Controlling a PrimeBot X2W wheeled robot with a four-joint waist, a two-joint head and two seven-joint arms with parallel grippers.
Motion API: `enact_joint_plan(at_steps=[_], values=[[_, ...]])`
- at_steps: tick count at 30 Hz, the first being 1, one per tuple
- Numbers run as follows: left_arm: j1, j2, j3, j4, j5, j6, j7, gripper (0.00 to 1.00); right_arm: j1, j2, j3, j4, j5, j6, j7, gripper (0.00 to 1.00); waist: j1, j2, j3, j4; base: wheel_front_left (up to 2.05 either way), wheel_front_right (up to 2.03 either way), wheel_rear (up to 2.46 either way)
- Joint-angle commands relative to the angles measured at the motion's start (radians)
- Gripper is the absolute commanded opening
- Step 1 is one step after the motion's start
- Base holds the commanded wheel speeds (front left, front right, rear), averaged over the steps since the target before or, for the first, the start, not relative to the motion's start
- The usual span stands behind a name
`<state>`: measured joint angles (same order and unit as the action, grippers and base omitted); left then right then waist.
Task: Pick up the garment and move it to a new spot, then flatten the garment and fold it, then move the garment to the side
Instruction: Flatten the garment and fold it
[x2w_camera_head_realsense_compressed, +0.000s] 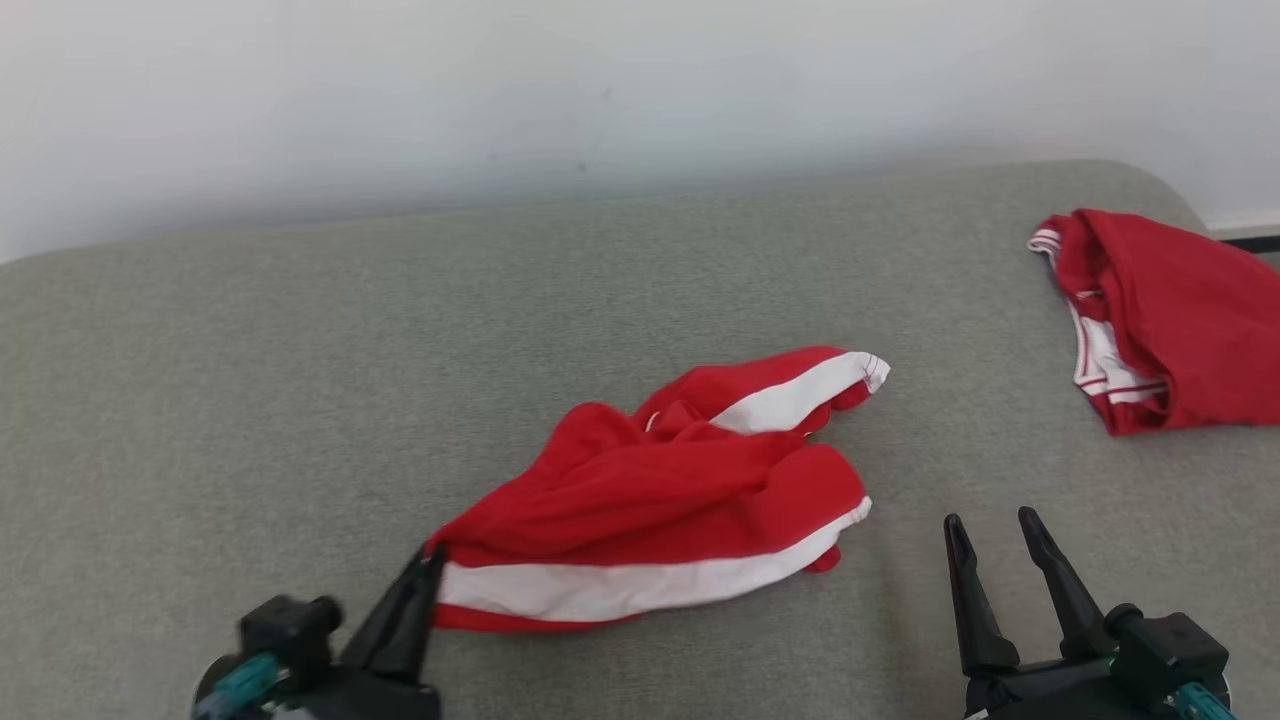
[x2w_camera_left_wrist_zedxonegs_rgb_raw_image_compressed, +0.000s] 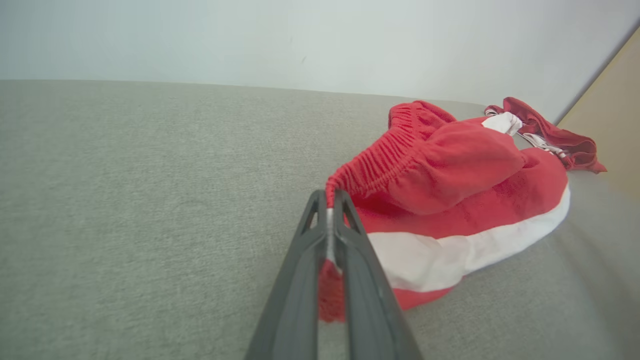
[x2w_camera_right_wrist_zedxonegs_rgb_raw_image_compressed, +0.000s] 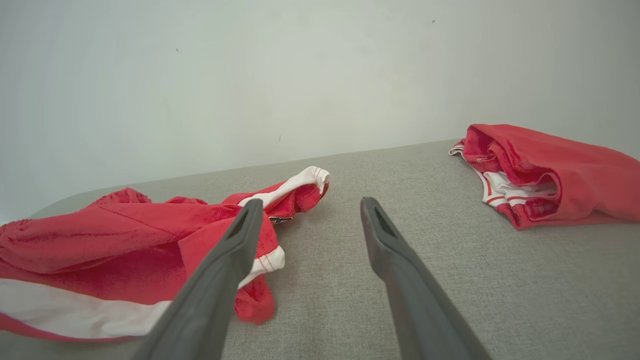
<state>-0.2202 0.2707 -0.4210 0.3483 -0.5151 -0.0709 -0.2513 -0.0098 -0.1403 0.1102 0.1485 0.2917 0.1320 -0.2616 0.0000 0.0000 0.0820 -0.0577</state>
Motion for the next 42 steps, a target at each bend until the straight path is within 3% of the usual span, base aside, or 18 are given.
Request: enact_joint_plan(at_steps=[1, 7, 11, 12, 13, 28, 34, 42], values=[[0.026, 0.013, 0.018, -0.007, -0.015, 0.012, -0.006, 0.0, -0.005, -0.006, 0.003, 0.005, 0.003, -0.003, -0.004, 1.0, 0.0, 0.0, -0.003, 0.028, 0.0, 0.0, 0.0], [0.118, 0.009, 0.1, -0.005, -0.067, 0.049, -0.012, 0.0, -0.015, -0.017, 0.012, 0.027, 0.011, -0.003, -0.004, 1.0, 0.0, 0.0, -0.003, 0.042, 0.0, 0.0, 0.0], [0.144, -0.009, 0.126, 0.025, -0.062, 0.044, -0.014, 0.0, -0.012, -0.021, 0.017, 0.041, 0.016, -0.003, -0.004, 1.0, 0.0, 0.0, -0.01, 0.044, 0.0, 0.0, 0.0], [0.144, -0.014, 0.132, 0.026, -0.054, 0.042, -0.014, 0.33, -0.01, -0.021, 0.018, 0.043, 0.017, -0.003, -0.004, 1.0, 0.0, 0.0, -0.014, 0.044, 0.0, 0.0, 0.0], [0.146, -0.018, 0.141, 0.024, -0.043, 0.041, -0.014, 1.0, -0.008, -0.022, 0.019, 0.046, 0.018, -0.003, -0.004, 1.0, 0.0, 0.0, -0.018, 0.043, 0.0, 0.0, 0.0], [0.238, -0.139, 0.399, -0.193, 0.156, 0.009, -0.013, 1.0, 0.033, -0.032, 0.01, 0.029, 0.012, -0.003, -0.004, 1.0, 0.0, 0.0, -0.088, 0.031, 0.0, 0.0, 0.0], [0.284, -0.159, 0.475, -0.231, 0.23, -0.011, -0.013, 1.0, 0.053, -0.023, 0.001, 0.007, 0.007, -0.003, -0.004, 1.0, 0.0, 0.0, -0.098, 0.027, 0.0, 0.0, 0.0], [0.324, -0.162, 0.499, -0.244, 0.309, -0.031, -0.013, 1.0, 0.079, -0.018, -0.002, -0.006, 0.006, -0.003, -0.004, 1.0, 0.0, 0.0, -0.1, 0.03, 0.0, 0.0, 0.0]])
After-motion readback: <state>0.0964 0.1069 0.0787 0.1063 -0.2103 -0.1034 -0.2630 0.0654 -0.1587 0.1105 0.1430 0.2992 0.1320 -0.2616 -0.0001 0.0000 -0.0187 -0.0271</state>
